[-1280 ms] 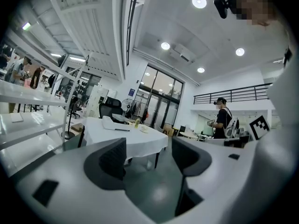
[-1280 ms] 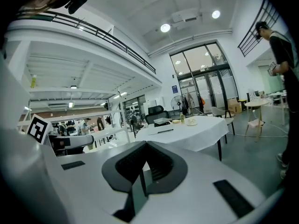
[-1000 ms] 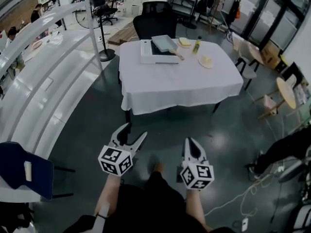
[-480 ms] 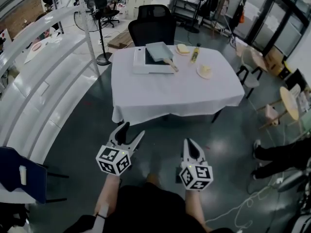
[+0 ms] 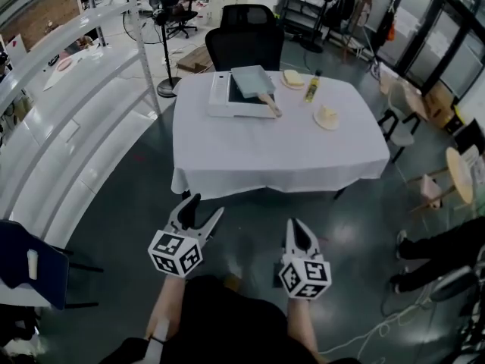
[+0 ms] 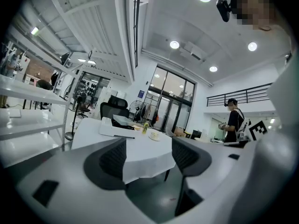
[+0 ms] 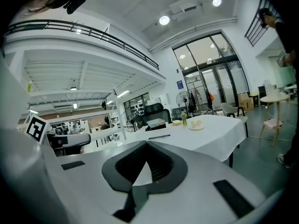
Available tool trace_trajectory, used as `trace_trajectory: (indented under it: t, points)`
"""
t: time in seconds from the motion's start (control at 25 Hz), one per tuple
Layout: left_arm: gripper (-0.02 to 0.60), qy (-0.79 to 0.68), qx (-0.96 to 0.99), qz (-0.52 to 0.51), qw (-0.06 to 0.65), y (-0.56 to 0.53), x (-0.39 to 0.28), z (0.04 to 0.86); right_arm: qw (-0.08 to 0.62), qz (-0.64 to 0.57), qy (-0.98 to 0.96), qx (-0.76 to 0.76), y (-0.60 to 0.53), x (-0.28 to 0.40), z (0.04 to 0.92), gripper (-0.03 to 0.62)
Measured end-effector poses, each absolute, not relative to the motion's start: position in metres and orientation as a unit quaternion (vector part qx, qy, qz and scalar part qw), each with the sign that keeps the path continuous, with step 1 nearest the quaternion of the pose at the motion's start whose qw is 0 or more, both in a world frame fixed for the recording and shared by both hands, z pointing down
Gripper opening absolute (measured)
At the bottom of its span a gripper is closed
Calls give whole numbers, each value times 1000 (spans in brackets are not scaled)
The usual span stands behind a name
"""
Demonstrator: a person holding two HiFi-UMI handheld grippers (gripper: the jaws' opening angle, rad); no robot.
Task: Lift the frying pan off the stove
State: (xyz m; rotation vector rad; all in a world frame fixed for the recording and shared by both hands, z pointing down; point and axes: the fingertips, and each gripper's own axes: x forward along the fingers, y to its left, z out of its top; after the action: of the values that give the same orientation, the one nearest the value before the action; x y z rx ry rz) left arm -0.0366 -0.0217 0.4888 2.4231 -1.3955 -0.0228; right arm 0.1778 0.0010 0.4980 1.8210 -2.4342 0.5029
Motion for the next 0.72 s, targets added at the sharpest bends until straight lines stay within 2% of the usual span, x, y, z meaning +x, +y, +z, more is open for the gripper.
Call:
trace_trajectory:
  t: [0.28,0.72]
  points:
    - [288,-505,842,-2,190,-25,-43,497,34,183,-792,582,-4,175,507,5]
    - [288,-482,855,3,190,-93,-16,500,34,193,-788,584,-65,185,515,5]
